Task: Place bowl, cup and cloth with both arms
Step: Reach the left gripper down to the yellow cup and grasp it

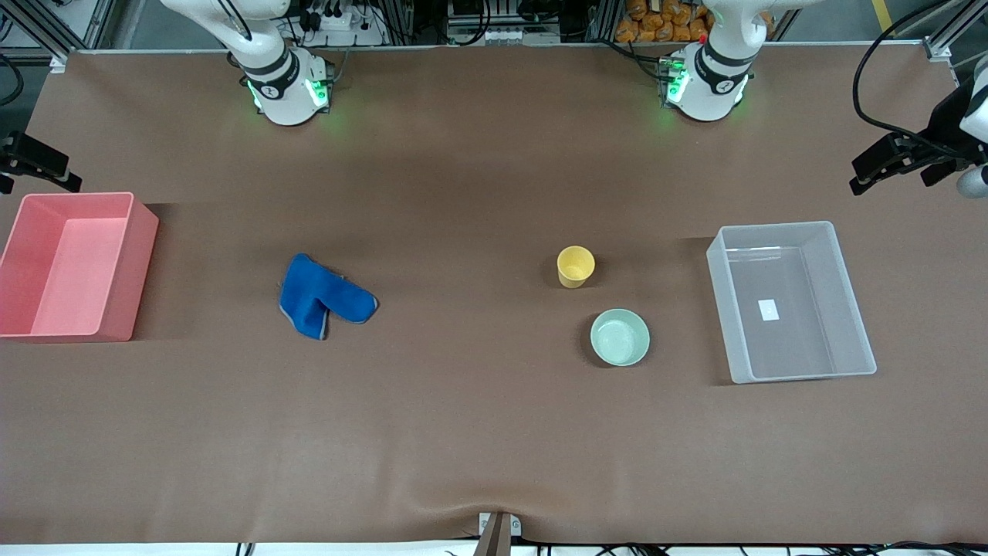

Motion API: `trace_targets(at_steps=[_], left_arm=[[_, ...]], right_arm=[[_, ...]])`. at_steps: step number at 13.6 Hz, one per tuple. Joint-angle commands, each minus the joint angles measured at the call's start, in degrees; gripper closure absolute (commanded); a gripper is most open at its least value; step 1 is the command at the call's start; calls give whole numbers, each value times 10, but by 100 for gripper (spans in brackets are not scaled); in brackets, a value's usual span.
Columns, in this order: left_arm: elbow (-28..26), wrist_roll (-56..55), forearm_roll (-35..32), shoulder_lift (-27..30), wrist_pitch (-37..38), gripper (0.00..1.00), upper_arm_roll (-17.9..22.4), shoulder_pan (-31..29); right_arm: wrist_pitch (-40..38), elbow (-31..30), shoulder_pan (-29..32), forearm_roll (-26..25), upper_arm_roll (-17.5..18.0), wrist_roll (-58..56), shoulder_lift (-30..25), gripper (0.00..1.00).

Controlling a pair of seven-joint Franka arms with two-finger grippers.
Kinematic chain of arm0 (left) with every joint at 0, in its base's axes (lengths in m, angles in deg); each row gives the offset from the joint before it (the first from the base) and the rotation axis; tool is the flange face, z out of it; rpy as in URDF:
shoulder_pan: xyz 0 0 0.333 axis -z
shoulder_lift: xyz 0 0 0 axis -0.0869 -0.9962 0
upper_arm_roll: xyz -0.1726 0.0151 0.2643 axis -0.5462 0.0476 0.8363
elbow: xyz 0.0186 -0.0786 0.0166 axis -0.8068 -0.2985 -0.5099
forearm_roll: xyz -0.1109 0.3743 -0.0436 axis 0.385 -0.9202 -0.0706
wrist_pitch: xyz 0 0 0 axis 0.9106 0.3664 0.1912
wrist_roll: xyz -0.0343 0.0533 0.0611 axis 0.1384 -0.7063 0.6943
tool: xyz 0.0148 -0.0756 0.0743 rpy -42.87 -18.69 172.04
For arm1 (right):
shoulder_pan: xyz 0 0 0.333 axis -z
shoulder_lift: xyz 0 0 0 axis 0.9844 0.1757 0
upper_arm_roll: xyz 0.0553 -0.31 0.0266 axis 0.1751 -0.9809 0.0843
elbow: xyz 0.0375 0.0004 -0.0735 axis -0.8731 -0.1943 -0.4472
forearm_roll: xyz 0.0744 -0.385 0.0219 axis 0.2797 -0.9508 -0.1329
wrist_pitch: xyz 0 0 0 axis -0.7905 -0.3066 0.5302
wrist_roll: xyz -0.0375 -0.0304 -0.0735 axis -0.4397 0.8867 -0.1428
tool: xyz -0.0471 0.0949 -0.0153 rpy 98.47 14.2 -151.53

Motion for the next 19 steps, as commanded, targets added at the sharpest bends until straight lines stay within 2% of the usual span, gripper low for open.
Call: trace_targets(at_steps=[1, 6, 8, 12, 14, 16, 19], left_arm=[[13, 5, 9, 1, 17, 0, 0, 1], [13, 13, 10, -7, 15, 0, 0, 3], [12, 3, 55, -33, 7, 0, -1, 6], [-3, -34, 72, -92, -31, 0, -56, 54], [-28, -90, 94, -120, -76, 0, -84, 73], [-77, -164, 93, -137, -149, 0, -103, 108], [-169, -225, 76, -160, -288, 0, -104, 167]], right_arm=[[0, 5, -4, -2, -2, -1, 0, 0], [0, 5, -4, -2, -2, -1, 0, 0], [0, 5, -4, -2, -2, -1, 0, 0], [-1, 5, -4, -2, -2, -2, 0, 0], [-1, 5, -3, 1, -2, -2, 1, 0], [-1, 5, -3, 0, -2, -5, 3, 0], [-5, 5, -5, 2, -2, -7, 18, 0]])
